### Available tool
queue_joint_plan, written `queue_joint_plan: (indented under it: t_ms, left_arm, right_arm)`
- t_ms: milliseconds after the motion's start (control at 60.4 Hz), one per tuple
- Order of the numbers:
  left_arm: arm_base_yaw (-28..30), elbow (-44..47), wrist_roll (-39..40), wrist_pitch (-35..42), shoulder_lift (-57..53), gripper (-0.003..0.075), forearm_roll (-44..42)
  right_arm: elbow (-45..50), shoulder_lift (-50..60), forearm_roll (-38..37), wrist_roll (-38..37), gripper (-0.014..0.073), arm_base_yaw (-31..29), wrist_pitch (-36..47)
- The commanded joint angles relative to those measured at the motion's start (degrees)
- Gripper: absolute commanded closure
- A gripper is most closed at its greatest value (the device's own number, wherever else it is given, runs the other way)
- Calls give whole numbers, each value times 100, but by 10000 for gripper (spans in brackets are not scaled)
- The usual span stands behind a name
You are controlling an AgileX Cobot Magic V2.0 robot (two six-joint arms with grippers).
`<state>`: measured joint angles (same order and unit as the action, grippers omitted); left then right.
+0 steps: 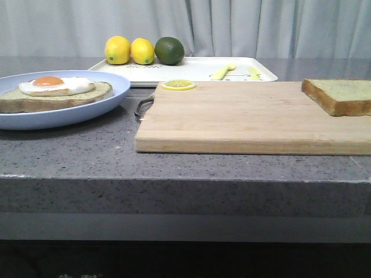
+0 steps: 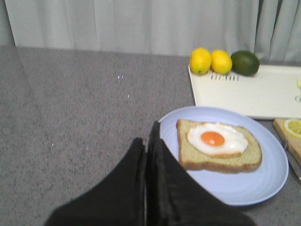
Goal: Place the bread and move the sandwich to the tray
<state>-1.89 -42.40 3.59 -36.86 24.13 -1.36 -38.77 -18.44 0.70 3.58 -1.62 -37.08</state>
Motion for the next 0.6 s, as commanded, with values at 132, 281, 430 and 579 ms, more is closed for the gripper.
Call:
queue_joint_plan:
  t_ms: [132,281,430,579]
  left_arm:
    - [14,-170,35,-19,594,738,68]
    - [14,-162,35,-9,734,738,78]
    - [14,-162,35,-56,784,738,92]
    - [14,-162,35,-29,784,735,92]
  right_arm:
    - [-260,-868,-70,7,661,-33,-336]
    - [-254,-1119,-70,7,661,-33,-387]
    - [-254,-1199,-70,7,661,-33,-466]
    - [-254,-1212,-70,7,610,-33,-466]
